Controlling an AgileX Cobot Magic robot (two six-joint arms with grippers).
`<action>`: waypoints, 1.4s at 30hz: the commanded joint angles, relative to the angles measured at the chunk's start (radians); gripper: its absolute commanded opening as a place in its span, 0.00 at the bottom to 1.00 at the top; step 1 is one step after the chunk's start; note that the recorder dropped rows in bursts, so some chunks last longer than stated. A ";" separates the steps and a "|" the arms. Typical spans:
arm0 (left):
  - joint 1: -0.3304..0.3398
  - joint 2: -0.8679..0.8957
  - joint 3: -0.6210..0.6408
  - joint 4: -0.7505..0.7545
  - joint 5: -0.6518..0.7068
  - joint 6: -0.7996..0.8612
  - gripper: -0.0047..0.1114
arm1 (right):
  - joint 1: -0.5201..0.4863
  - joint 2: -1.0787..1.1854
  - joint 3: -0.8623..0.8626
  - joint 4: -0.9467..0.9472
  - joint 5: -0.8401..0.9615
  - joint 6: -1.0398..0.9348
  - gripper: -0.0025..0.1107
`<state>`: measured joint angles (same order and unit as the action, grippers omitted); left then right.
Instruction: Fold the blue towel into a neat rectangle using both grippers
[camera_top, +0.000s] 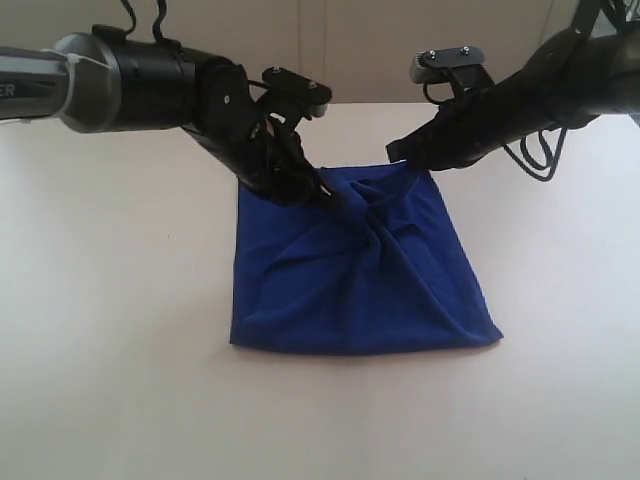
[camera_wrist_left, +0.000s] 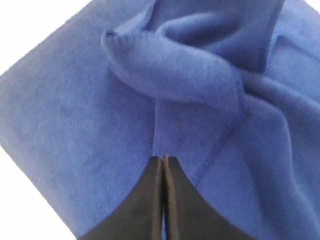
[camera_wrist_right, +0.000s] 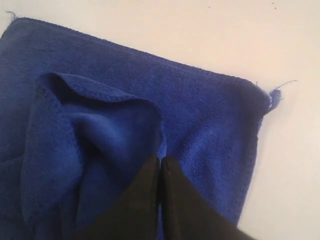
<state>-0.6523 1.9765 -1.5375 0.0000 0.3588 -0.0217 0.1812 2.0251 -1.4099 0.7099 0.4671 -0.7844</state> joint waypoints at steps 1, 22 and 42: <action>-0.027 0.039 -0.074 0.008 0.045 0.016 0.04 | -0.013 -0.008 0.004 -0.041 -0.007 0.021 0.02; -0.131 0.163 -0.128 -0.041 -0.152 0.120 0.04 | -0.052 -0.008 0.004 -0.163 -0.059 0.063 0.02; -0.132 0.248 -0.128 -0.044 -0.257 0.203 0.04 | -0.052 -0.008 0.004 -0.164 -0.050 0.066 0.02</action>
<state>-0.8015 2.2445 -1.6636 -0.0371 0.0782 0.1640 0.1386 2.0251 -1.4099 0.5476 0.4188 -0.7245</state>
